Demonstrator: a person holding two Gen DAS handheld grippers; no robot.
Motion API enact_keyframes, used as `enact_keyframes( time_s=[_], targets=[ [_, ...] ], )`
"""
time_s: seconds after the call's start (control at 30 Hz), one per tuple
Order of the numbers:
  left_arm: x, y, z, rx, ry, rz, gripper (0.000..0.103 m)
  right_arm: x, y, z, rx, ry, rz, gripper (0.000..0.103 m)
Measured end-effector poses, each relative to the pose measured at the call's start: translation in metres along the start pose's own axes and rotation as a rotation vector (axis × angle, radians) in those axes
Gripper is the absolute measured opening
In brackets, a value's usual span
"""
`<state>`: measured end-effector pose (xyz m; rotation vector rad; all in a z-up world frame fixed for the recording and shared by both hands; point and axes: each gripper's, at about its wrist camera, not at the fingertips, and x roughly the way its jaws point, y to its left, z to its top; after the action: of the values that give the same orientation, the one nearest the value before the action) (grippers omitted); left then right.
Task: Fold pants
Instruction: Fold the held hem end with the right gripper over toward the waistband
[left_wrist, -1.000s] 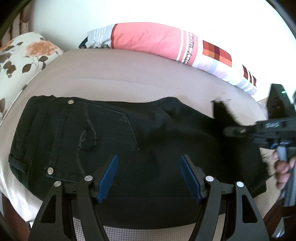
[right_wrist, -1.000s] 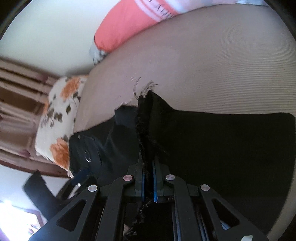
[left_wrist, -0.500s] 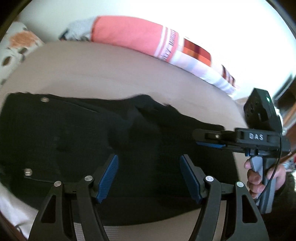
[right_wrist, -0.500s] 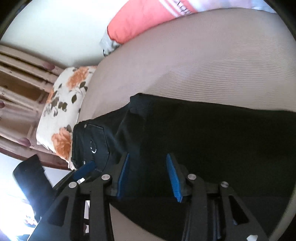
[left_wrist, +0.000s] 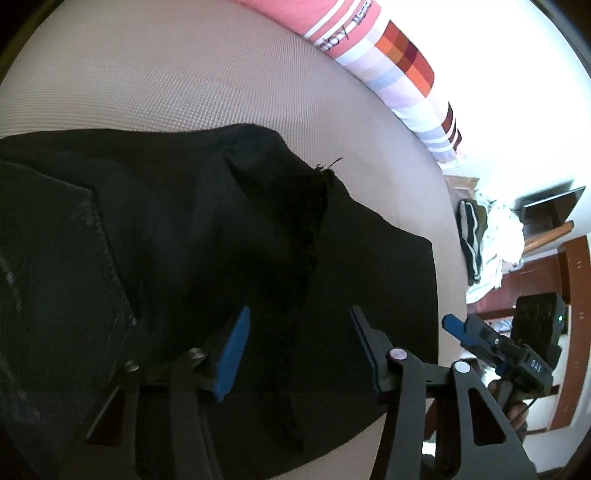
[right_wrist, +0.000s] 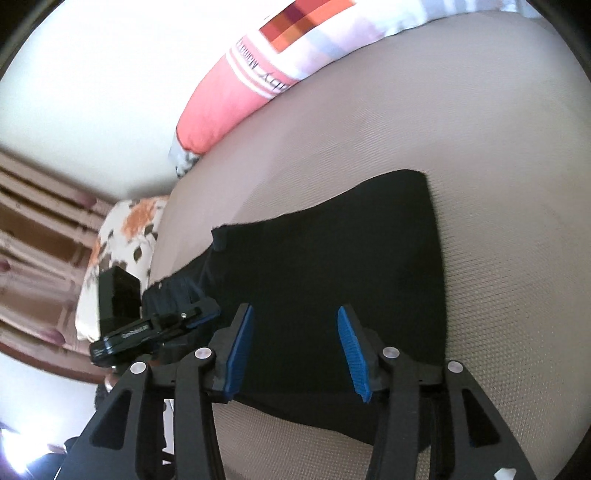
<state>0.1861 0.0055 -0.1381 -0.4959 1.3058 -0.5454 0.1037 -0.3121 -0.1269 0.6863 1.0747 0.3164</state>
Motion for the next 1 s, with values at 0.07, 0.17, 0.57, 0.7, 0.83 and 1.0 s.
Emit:
enact_keyframes(
  time_s=[0.07, 0.17, 0.57, 0.7, 0.83, 1.0],
  targets=[
    [0.002, 0.000, 0.004, 0.003, 0.012, -0.021, 0.051, -0.003, -0.006, 0.000, 0.017, -0.014, 0.003, 0.047],
    [0.008, -0.003, 0.010, 0.027, 0.036, -0.055, 0.051, -0.004, -0.012, 0.001, 0.044, -0.022, 0.014, 0.047],
    [0.030, -0.021, 0.017, 0.106, 0.066, -0.068, 0.018, 0.018, -0.018, -0.005, 0.076, 0.018, 0.023, 0.047],
    [0.032, -0.025, 0.009, 0.097, 0.052, -0.010, 0.005, 0.021, -0.015, -0.007, 0.047, 0.019, -0.023, 0.047],
    [0.019, -0.047, 0.001, 0.172, -0.007, 0.020, 0.003, 0.020, -0.011, -0.007, 0.015, 0.005, -0.066, 0.047],
    [-0.011, -0.049, 0.004, 0.195, -0.094, 0.013, 0.003, 0.016, -0.003, -0.004, -0.041, -0.026, -0.119, 0.047]
  ],
)
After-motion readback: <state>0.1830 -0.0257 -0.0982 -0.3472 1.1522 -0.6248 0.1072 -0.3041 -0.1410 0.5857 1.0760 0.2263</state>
